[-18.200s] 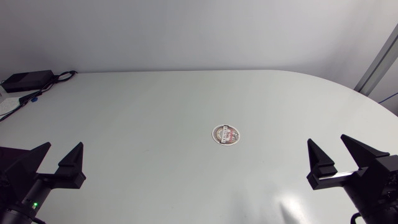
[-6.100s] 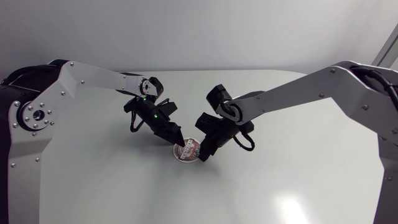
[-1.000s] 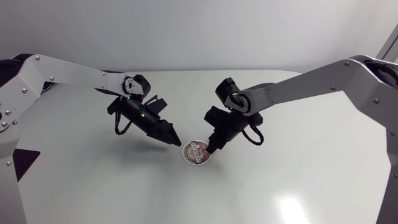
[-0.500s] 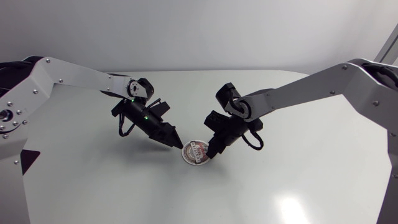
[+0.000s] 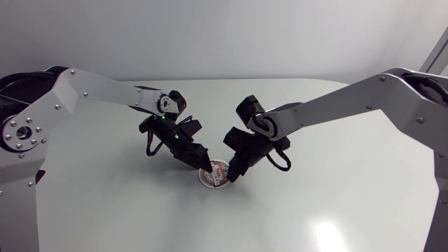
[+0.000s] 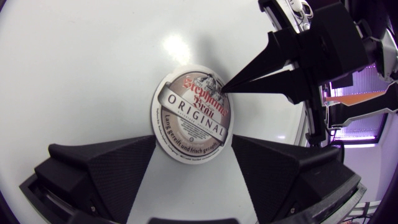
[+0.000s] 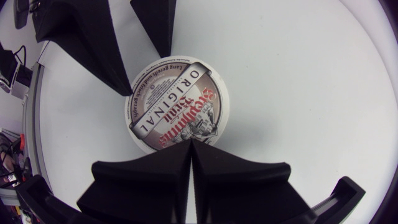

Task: Turn the coaster over.

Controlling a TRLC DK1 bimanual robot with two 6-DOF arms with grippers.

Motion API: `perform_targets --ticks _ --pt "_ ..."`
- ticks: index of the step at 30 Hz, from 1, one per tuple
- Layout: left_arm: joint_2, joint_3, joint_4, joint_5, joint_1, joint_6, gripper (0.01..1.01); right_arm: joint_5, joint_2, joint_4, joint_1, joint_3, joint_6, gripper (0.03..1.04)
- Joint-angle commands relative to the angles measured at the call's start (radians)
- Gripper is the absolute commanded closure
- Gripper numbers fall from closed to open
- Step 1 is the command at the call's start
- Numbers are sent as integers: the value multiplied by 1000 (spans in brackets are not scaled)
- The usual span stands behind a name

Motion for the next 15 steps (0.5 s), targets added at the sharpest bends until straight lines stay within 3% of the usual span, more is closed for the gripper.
perform_targets --ticks 1,10,15 --pt "59 12 0 -36 -11 -42 172 -2 27 -8 7 -31 6 1018" --pt "71 14 -9 -26 -20 -57 180 -3 31 -4 12 -39 5 1018" --pt "75 32 -28 74 -22 -51 310 -3 31 -4 15 -40 6 1018"
